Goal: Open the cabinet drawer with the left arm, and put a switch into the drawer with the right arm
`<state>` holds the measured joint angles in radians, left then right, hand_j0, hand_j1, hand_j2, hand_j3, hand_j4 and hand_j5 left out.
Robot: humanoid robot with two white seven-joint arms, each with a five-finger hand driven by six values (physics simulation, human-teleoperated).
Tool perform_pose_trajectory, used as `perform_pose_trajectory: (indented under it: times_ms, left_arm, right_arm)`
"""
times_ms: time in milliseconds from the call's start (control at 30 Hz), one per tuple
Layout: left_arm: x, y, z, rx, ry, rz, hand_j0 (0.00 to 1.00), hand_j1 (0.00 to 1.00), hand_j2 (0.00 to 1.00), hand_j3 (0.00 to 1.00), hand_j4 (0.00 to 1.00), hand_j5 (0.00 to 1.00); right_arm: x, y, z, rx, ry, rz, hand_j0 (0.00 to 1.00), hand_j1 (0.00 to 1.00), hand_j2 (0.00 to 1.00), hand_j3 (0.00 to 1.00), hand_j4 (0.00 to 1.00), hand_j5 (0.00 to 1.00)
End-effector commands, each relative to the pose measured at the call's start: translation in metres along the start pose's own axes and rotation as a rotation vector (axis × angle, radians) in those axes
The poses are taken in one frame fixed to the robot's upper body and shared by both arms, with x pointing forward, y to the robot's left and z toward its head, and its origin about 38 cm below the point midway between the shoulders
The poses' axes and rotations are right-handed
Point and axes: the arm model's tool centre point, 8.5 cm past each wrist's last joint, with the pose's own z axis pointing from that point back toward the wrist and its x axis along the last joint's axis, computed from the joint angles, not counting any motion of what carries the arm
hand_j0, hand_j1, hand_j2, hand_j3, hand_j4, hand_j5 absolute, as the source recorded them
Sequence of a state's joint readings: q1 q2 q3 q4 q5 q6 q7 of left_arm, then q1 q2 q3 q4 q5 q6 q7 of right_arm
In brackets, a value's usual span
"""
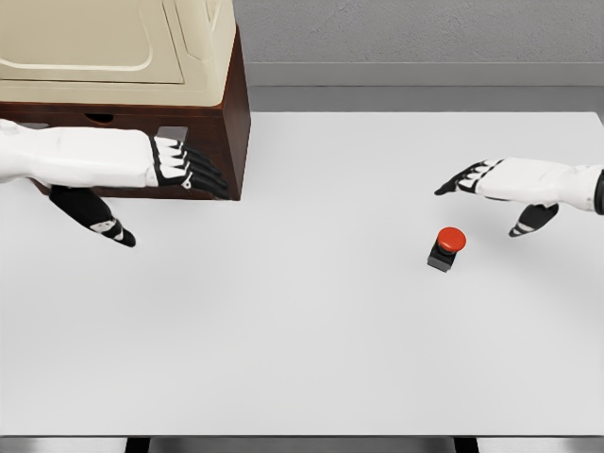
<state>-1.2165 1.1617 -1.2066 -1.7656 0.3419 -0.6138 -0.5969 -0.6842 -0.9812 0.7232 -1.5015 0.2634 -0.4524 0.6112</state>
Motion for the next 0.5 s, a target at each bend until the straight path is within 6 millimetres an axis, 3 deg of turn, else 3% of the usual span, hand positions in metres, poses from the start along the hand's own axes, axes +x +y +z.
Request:
perform_pose_trajectory:
  times_ms: [0,133,233,333,467]
  left_arm:
    - [0.003,0.008,0.007,0.039,-0.016,0.038,1.0,1.0,1.0,1.0,1.0,1.0]
    - [0.009,0.019,0.011,0.137,-0.092,0.144,1.0,1.0,1.0,1.0,1.0,1.0]
    - [0.008,0.019,0.025,0.176,-0.079,0.201,1.0,1.0,1.0,1.0,1.0,1.0]
    - [-0.003,0.014,0.044,0.196,0.038,0.325,1.0,1.0,1.0,1.0,1.0,1.0]
    - [-0.011,0.008,0.05,0.181,0.129,0.383,1.0,1.0,1.0,1.0,1.0,1.0]
  right_arm:
    - [0.007,-0.003,0.0,-0.005,-0.026,0.021,1.0,1.0,1.0,1.0,1.0,1.0]
    - [0.015,0.0,-0.003,0.001,-0.05,0.025,1.0,1.0,1.0,1.0,1.0,1.0]
    - [0.021,0.001,-0.005,0.005,-0.065,0.033,1.0,1.0,1.0,1.0,1.0,1.0]
    - [0.026,0.004,-0.007,0.01,-0.078,0.033,1.0,1.0,1.0,1.0,1.0,1.0]
    - [0.034,0.005,-0.009,0.011,-0.101,0.042,1.0,1.0,1.0,1.0,1.0,1.0]
